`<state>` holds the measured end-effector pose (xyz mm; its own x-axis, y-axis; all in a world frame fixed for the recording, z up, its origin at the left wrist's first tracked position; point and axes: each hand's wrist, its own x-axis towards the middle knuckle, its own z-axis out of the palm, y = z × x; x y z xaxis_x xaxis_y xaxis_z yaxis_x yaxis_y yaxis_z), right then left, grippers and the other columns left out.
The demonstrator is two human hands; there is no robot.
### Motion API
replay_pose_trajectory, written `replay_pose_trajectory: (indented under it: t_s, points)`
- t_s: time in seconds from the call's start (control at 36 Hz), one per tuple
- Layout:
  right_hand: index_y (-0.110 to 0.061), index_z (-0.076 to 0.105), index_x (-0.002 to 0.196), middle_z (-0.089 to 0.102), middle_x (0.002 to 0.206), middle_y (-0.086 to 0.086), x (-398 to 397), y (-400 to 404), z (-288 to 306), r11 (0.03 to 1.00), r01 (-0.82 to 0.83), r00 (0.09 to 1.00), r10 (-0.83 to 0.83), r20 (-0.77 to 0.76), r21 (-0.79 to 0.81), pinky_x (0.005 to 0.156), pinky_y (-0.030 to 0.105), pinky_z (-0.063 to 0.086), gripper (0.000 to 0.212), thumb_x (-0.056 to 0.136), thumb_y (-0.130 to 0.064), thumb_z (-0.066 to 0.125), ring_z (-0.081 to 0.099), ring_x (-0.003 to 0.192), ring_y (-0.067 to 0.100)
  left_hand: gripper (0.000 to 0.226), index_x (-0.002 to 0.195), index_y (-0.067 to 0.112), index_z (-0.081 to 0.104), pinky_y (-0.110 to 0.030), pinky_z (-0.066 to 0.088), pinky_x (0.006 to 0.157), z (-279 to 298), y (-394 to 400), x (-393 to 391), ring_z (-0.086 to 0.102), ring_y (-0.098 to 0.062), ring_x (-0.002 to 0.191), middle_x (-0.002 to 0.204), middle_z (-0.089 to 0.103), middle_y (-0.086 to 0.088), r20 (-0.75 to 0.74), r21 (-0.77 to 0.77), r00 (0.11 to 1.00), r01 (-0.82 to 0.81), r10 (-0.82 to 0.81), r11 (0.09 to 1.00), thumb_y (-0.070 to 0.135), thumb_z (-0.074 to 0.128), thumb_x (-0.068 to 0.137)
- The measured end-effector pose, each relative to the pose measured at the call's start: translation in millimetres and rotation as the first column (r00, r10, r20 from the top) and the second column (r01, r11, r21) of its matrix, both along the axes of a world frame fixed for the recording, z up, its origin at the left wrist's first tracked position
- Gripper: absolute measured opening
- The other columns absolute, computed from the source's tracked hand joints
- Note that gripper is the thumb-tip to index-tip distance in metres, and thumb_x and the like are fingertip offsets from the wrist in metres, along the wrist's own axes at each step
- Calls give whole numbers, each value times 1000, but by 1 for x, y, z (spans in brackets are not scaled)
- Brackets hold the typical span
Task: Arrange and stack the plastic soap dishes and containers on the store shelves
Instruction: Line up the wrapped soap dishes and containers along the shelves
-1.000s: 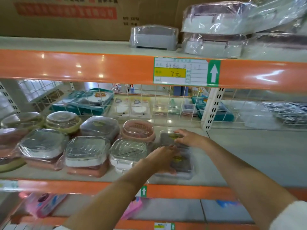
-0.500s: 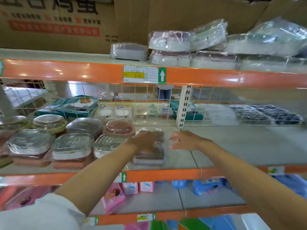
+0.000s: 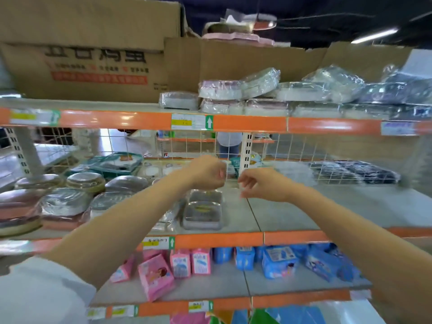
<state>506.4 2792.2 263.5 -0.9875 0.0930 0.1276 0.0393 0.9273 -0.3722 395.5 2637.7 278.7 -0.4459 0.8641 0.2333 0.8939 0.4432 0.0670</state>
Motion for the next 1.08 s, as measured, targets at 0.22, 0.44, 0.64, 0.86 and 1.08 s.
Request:
replay_pose_trajectory:
  t_s: [0.22, 0.44, 0.64, 0.86, 1.08]
  points:
    - [-17, 60, 116, 58, 96, -9, 14, -12, 62, 996, -58, 986, 67, -153, 60, 68, 6, 40, 35, 84, -27, 71, 58, 86, 5, 13, 89, 8, 66, -36, 50, 73, 67, -15, 13, 59, -20, 79, 84, 65, -3, -149, 246, 989, 46, -9, 968, 17, 57, 86]
    - [-17, 55, 127, 56, 110, -6, -6, -9, 118, 987, -75, 953, 112, -280, 141, 77, 10, 38, 46, 85, -30, 69, 53, 97, 7, 15, 93, 12, 67, -30, 46, 74, 117, -22, -30, 55, -16, 80, 89, 66, -3, -170, 338, 980, -42, 105, 940, 23, 61, 85]
    - [-13, 49, 133, 54, 124, 2, -46, 1, 156, 957, 19, 939, 82, -334, 289, 93, 22, 38, 52, 87, -33, 66, 51, 109, 13, 18, 97, 10, 66, -35, 50, 80, 139, -28, -82, 59, -21, 89, 95, 66, -5, -129, 344, 978, -113, 166, 932, 24, 60, 87]
    - [-9, 46, 136, 46, 135, 6, -106, 11, 180, 913, 150, 944, -18, -329, 380, 103, 31, 33, 49, 95, -36, 54, 43, 124, 20, 22, 103, 11, 65, -37, 48, 87, 149, -24, -147, 58, -27, 103, 107, 65, -10, -115, 284, 944, -266, 308, 921, 26, 57, 90]
    - [-9, 30, 147, 30, 152, 12, -167, 16, 194, 870, 246, 967, -189, -173, 427, 113, 42, 26, 73, 94, -57, 41, 26, 139, 30, 56, 125, 7, 55, -40, 45, 96, 161, -15, -212, 53, -28, 115, 125, 58, -9, -102, 72, 912, -390, 396, 918, 50, 54, 89]
